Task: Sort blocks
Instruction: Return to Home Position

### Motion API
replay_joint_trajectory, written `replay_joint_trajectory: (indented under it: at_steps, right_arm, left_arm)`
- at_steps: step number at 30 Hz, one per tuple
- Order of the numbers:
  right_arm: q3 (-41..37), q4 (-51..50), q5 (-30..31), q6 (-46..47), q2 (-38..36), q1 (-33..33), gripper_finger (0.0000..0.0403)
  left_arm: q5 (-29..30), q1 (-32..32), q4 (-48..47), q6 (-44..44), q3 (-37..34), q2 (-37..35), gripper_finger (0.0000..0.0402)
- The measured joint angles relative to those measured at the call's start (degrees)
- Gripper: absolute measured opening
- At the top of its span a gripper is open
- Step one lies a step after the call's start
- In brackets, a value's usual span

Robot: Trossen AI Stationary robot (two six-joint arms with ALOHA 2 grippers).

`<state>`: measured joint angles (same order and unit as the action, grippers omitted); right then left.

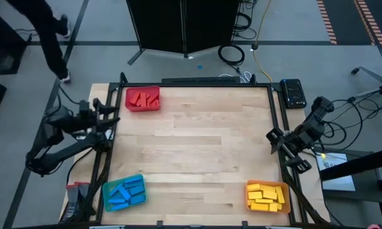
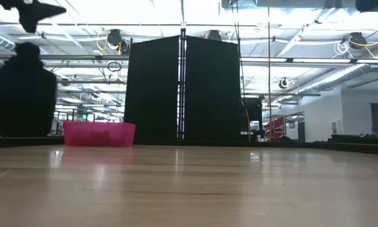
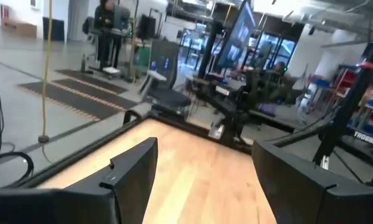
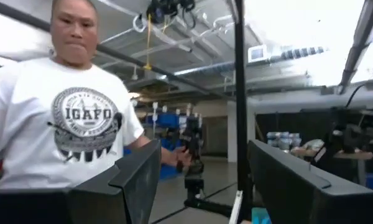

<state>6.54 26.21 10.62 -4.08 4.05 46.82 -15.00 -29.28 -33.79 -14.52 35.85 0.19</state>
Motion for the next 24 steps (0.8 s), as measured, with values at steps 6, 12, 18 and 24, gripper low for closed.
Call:
replay_joint_trajectory:
  at_steps: [6,12,18,24]
  right_arm:
    - [-5.3,3.5,2.1,0.4,-3.9,-1.3,0.0235]
    - [-5.7,3.3,4.5,-0.4,-3.9,-2.9,0.0235]
    - [-5.7,-4.8,10.8,4.6,-3.9,-4.8,0.0235]
    - [-5.7,-5.3,13.4,5.0,-3.9,-7.4,0.0235]
  left_arm:
    - [0.4,0.0,1.8,-0.1,-6.3,-0.1,0.0267]
    - [4.0,0.0,3.8,1.4,-10.2,-0.1,0.0267]
    - [3.5,0.0,6.0,0.4,-11.1,-0.1,0.0267]
    - [3.5,0.2,17.4,-2.5,-20.6,-0.2,0.0267]
